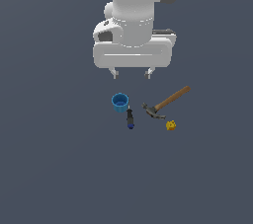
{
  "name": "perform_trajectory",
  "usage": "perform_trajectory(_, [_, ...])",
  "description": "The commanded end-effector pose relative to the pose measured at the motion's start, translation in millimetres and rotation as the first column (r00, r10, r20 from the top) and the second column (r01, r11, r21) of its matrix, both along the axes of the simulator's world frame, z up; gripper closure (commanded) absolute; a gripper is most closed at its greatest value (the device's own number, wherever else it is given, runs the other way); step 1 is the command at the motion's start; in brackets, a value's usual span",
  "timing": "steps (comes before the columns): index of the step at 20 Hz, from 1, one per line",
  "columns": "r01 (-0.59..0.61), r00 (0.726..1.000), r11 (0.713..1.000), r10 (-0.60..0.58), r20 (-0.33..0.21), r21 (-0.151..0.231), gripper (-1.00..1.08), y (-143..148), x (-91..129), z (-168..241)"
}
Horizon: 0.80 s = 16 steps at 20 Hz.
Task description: Pick up a designated object from a clutter of objects.
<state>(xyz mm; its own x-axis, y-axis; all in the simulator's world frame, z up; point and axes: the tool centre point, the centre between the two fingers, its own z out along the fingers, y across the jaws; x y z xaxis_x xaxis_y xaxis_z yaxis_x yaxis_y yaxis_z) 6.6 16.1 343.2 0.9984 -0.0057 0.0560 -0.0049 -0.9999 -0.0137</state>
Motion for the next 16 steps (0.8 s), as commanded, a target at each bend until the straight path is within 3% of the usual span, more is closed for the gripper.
perform_trajectory(1, [0.0, 1.0, 1.0, 0.0, 0.0, 0.0, -0.92, 0, 0, 0])
perform_trajectory(9, [0.031, 0.998, 0.999, -0.033, 0.049, 0.026, -0.92, -7, 11, 16])
perform_trajectory(16, [0.029, 0.998, 0.999, -0.03, 0.047, 0.023, -0.92, -3, 14, 10])
